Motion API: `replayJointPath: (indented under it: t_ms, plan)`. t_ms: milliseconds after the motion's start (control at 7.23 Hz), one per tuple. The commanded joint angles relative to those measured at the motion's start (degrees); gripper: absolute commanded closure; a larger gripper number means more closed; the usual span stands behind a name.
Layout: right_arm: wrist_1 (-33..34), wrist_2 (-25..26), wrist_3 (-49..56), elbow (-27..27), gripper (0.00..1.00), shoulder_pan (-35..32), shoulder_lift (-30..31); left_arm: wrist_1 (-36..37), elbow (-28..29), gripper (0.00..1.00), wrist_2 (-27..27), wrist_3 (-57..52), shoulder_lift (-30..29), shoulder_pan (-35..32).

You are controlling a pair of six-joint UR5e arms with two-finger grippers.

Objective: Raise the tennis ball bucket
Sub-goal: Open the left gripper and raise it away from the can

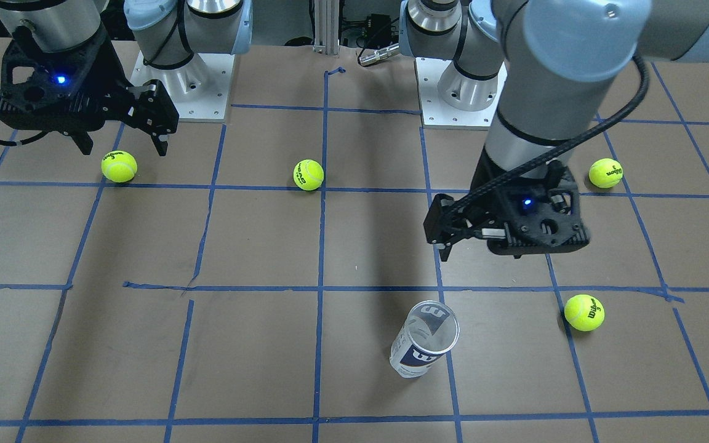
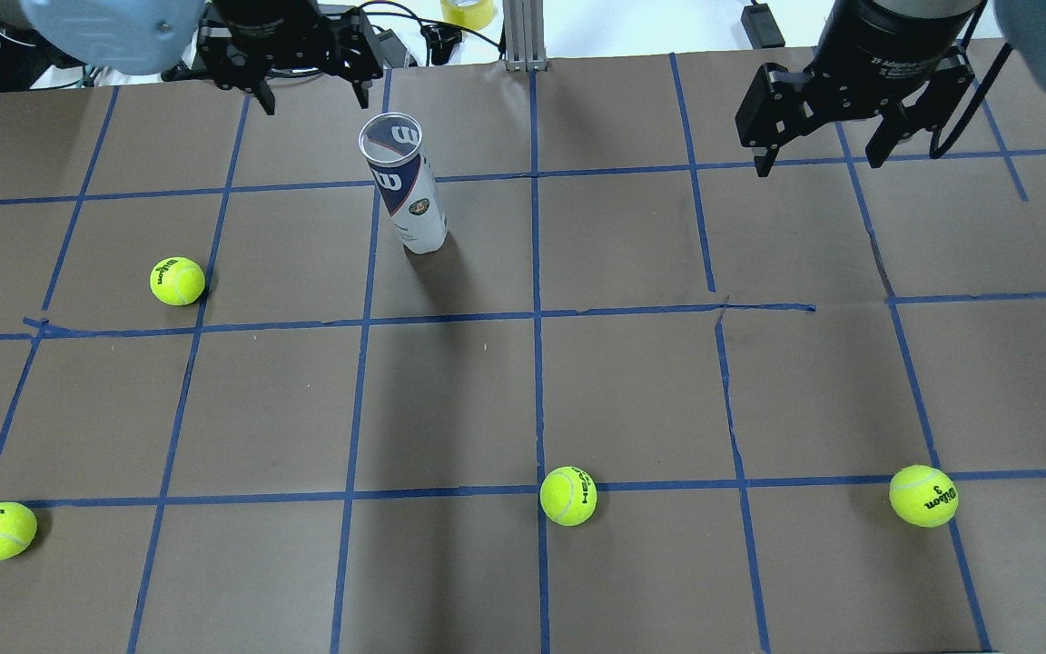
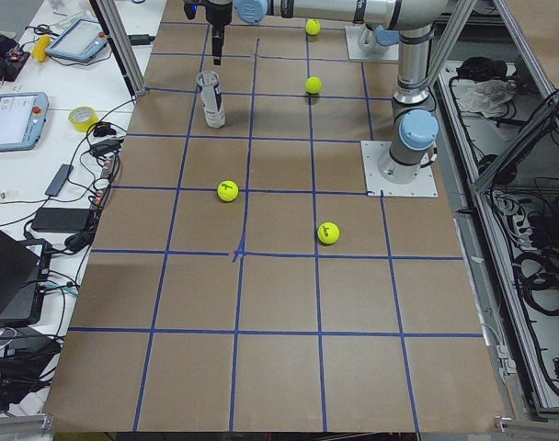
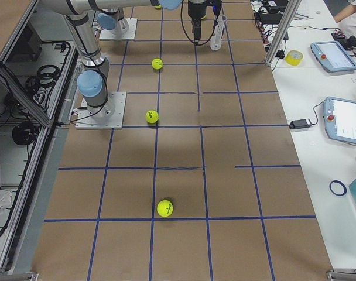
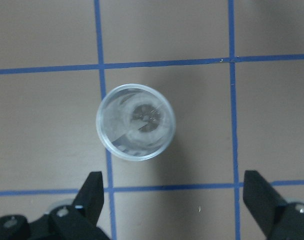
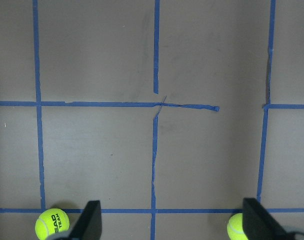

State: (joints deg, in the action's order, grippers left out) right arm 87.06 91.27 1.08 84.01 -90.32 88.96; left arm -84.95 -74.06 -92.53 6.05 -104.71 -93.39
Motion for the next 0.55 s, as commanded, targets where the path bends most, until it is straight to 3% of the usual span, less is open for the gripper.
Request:
replayJointPath:
  t_ms: [0, 415]
  plan:
    - [0.12, -0.66, -0.03, -0.33, 0.0, -0.12, 0.43, -5.66, -3.61, 0.0, -0.2, -3.77, 5.64, 3.12]
    - [2.06, -0.57, -0.81, -3.67, 0.0, -0.12, 1.13, -5.14, -9.86, 0.0, -0.02, -4.12, 11.62, 4.44]
